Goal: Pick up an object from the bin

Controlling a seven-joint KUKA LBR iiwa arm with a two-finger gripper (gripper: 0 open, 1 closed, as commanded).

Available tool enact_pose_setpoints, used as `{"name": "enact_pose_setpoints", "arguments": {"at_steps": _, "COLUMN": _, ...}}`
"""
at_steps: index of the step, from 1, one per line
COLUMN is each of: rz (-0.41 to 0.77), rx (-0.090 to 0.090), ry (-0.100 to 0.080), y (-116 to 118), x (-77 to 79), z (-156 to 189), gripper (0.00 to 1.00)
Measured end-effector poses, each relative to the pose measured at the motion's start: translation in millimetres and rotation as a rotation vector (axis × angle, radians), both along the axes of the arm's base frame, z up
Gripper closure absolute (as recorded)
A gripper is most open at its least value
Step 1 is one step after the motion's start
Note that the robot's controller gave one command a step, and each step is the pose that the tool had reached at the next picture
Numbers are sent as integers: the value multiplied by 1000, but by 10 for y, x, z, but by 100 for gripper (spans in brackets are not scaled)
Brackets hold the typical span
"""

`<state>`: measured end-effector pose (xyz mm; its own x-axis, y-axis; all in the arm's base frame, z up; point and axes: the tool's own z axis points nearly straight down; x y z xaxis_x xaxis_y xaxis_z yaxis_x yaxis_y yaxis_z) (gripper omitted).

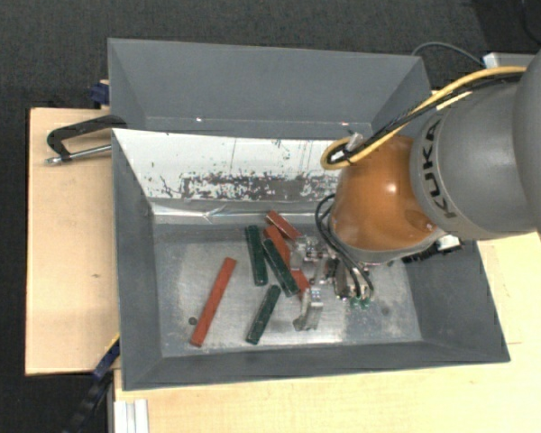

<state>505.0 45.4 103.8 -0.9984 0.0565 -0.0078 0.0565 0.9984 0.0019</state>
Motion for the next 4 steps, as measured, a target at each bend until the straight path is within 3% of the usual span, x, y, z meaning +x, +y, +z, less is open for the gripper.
{"name": "enact_pose_setpoints", "arguments": {"at_steps": 1, "rz": -61, "rx": 2, "ry": 9, "y": -145, "x": 278, "z": -232, "gripper": 0}}
{"name": "enact_pose_setpoints", "arguments": {"at_steps": 2, "rz": -159, "rx": 2, "ry": 3, "y": -169, "x": 90, "z": -323, "gripper": 100}}
{"name": "enact_pose_setpoints", "arguments": {"at_steps": 3, "rz": -159, "rx": 2, "ry": 3, "y": -169, "x": 90, "z": -323, "gripper": 100}}
{"name": "enact_pose_setpoints", "arguments": {"at_steps": 4, "rz": -152, "rx": -1, "ry": 11, "y": 170, "x": -14, "z": 223, "gripper": 100}}
